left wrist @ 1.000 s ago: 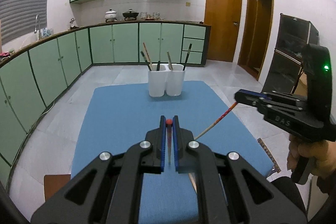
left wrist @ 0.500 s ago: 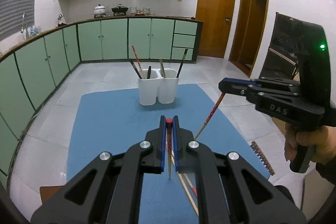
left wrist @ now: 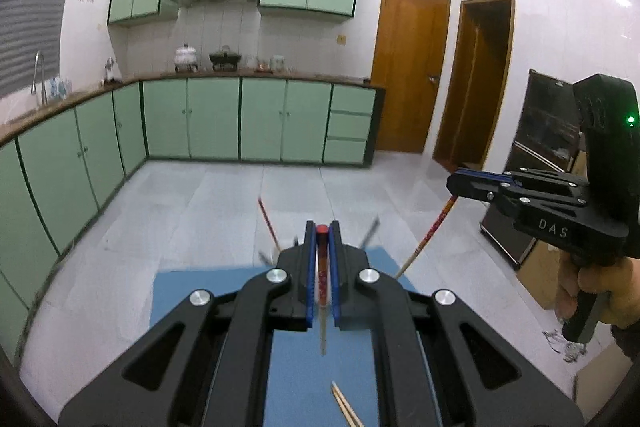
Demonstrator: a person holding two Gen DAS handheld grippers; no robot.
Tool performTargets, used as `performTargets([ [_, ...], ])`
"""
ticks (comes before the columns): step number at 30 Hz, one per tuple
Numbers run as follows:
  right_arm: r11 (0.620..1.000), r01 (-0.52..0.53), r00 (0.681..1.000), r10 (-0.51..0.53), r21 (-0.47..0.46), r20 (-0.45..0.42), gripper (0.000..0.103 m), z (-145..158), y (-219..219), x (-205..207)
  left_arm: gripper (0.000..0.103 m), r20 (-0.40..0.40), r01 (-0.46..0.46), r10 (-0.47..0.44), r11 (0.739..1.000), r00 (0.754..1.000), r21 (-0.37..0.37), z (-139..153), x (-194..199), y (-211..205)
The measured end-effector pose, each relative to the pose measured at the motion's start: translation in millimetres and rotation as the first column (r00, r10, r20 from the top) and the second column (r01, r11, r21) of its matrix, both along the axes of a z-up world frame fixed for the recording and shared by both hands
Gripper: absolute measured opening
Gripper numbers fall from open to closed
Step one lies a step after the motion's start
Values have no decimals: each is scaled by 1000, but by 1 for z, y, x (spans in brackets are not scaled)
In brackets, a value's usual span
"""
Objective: Organize utensils
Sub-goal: 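Carry both red chopsticks to the white holder and drop them in with both tools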
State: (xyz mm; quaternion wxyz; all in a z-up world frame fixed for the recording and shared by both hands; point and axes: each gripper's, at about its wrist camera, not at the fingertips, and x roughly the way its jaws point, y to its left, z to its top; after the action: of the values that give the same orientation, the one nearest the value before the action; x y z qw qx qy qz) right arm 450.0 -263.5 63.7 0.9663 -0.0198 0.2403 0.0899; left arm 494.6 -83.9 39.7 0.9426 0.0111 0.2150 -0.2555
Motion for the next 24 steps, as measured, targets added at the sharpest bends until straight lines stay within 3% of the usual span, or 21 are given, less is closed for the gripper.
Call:
performTargets([
  [5,999,48,999,-48,-9,22,6,16,-8,45,5,66,-26,27,1000,997,-16,19,38,-18],
  [11,996,82,997,-81,-32,16,6,4,-16,94,5,135,-57,60,998,989,-22,20,80,-44],
  [15,995,97,995,-98,-32,-23,6,-26,-26,126,5,130,-70,69,998,989,4,0,108,-62],
  [24,995,102,991,-101,-2,-92,9,-83,-44,150,6,-9,-84,85,996,996,42,-79,147,-65],
])
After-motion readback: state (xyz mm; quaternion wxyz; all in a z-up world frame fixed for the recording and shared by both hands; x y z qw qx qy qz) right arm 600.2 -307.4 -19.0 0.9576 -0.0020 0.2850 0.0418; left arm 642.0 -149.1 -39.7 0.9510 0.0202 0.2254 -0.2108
